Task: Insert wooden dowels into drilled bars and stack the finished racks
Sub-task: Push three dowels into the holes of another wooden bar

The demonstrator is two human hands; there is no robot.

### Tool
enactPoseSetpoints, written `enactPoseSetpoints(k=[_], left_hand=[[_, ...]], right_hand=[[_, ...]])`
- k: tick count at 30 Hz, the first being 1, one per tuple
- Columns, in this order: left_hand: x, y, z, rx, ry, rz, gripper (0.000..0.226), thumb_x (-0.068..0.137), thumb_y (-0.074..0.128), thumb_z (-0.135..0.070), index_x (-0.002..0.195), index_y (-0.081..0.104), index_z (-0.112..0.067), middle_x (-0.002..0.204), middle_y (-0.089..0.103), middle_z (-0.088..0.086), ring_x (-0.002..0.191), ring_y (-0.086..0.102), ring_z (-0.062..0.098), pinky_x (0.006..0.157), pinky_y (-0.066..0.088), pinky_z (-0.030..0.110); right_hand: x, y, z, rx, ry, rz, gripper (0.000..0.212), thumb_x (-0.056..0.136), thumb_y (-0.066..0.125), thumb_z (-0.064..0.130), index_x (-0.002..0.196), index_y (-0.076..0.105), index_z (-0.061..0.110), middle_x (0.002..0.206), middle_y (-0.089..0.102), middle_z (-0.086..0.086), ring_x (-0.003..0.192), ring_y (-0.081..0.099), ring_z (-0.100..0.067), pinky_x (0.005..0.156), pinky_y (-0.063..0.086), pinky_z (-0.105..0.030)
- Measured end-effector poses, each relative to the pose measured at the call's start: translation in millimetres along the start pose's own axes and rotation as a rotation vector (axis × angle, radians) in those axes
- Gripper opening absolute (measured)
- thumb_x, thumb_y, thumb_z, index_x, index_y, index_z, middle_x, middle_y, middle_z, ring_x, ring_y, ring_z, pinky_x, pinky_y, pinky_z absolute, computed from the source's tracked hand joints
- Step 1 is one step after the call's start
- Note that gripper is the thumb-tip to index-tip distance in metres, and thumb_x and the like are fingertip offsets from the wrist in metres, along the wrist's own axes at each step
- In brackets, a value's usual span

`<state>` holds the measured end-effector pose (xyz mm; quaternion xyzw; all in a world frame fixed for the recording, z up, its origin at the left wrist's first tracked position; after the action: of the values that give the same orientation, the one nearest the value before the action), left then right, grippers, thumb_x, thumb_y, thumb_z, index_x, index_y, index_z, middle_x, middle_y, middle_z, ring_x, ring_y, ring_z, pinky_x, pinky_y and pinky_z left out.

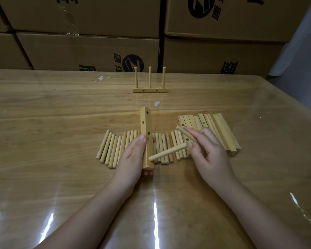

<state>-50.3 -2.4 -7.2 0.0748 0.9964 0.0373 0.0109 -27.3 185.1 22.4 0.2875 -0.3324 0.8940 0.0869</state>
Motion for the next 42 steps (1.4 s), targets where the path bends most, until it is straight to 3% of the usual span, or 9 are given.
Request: enactPoseSetpoints(k=[5,8,12,14,21,24,31,39,42], left_hand=[[-1.5,1.0,-1.0,0.012,0.000,-0.012,0.038,0.097,0.037,-0.046,0.101,0.067,-0.023,0.057,0.061,-0.001,0.047,0.057,0.009,0.041,0.042,0.017],[0.0,-0.9,2.0,0.025,-0.052,-0.054,0.044,0.096,0.038,-0.048,0.120,0.062,-0.018,0.076,0.060,0.003,0.053,0.059,0.009,0.041,0.043,0.017],[-0.4,0.1,1.4,0.036,-0.058,-0.060,0.050,0.094,0.040,-0.051,0.120,0.062,-0.016,0.079,0.060,0.004,0.058,0.058,0.012,0.041,0.042,0.016],[-0.9,0.7,0.2,0.032,-0.064,-0.054,0.052,0.091,0.041,-0.054,0.119,0.062,-0.017,0.076,0.059,0.002,0.052,0.059,0.009,0.041,0.042,0.017],[-2.9,1.9,-3.2,0.032,-0.055,-0.037,0.047,0.093,0.038,-0.051,0.112,0.064,-0.017,0.068,0.060,0.000,0.054,0.059,0.010,0.041,0.042,0.017],[-2.5,0.7,-2.3,0.058,-0.070,-0.051,0.048,0.094,0.038,-0.052,0.118,0.062,-0.018,0.079,0.059,0.003,0.058,0.060,0.011,0.043,0.043,0.017],[-2.1,1.0,-1.4,0.035,-0.029,-0.041,0.042,0.096,0.038,-0.050,0.102,0.067,-0.020,0.055,0.060,-0.004,0.046,0.056,0.008,0.042,0.043,0.018],[-1.9,1.8,-2.1,0.047,-0.050,-0.031,0.041,0.097,0.037,-0.046,0.111,0.064,-0.019,0.062,0.061,-0.003,0.047,0.059,0.006,0.041,0.042,0.017],[-2.3,2.8,-4.1,0.046,-0.030,-0.006,0.037,0.098,0.036,-0.044,0.100,0.066,-0.023,0.058,0.062,-0.005,0.047,0.058,0.007,0.040,0.042,0.017]], right_hand=[[-0.1,-0.3,3.3,0.050,0.033,0.033,0.036,0.090,0.055,0.003,0.122,0.059,0.017,0.090,0.057,0.012,0.086,0.055,-0.011,0.078,0.046,-0.037],[-1.0,-1.8,5.5,0.139,0.116,0.024,0.036,0.085,0.061,0.012,0.114,0.059,0.035,0.096,0.065,0.020,0.097,0.061,-0.005,0.093,0.045,-0.047],[-1.6,-2.0,3.0,0.227,0.178,-0.010,0.027,0.079,0.070,0.015,0.093,0.057,0.034,0.086,0.067,0.017,0.084,0.063,0.003,0.073,0.050,-0.014],[-2.0,-1.8,2.3,0.222,0.181,-0.021,0.023,0.077,0.072,0.013,0.086,0.057,0.029,0.085,0.065,0.015,0.080,0.063,0.003,0.063,0.046,-0.009],[-1.8,-3.2,4.0,0.264,0.216,-0.035,0.014,0.079,0.070,0.015,0.085,0.061,0.025,0.085,0.064,0.013,0.082,0.063,-0.006,0.068,0.055,-0.031],[-1.3,-3.9,4.9,0.299,0.249,-0.036,0.015,0.079,0.070,0.013,0.086,0.061,0.023,0.086,0.064,0.013,0.082,0.062,-0.008,0.070,0.055,-0.036],[-0.7,-4.8,5.1,0.306,0.274,-0.055,0.018,0.078,0.071,0.013,0.085,0.061,0.026,0.087,0.063,0.014,0.081,0.061,-0.008,0.072,0.055,-0.038],[-0.8,-5.5,2.8,0.382,0.287,-0.043,0.023,0.084,0.064,0.004,0.092,0.066,0.025,0.092,0.067,0.011,0.086,0.063,-0.009,0.076,0.055,-0.028],[-0.3,-4.8,3.9,0.524,0.337,-0.046,0.017,0.085,0.062,0.006,0.094,0.068,0.019,0.087,0.072,0.002,0.084,0.067,-0.010,0.073,0.054,-0.021]])
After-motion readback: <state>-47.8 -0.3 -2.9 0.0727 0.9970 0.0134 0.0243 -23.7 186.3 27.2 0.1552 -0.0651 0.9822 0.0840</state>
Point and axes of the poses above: each hand's wrist, its own x-axis towards the middle knuckle, its own y-axis out of the palm, z = x × y, the point moved 3 cm from there along x, towards the middle knuckle
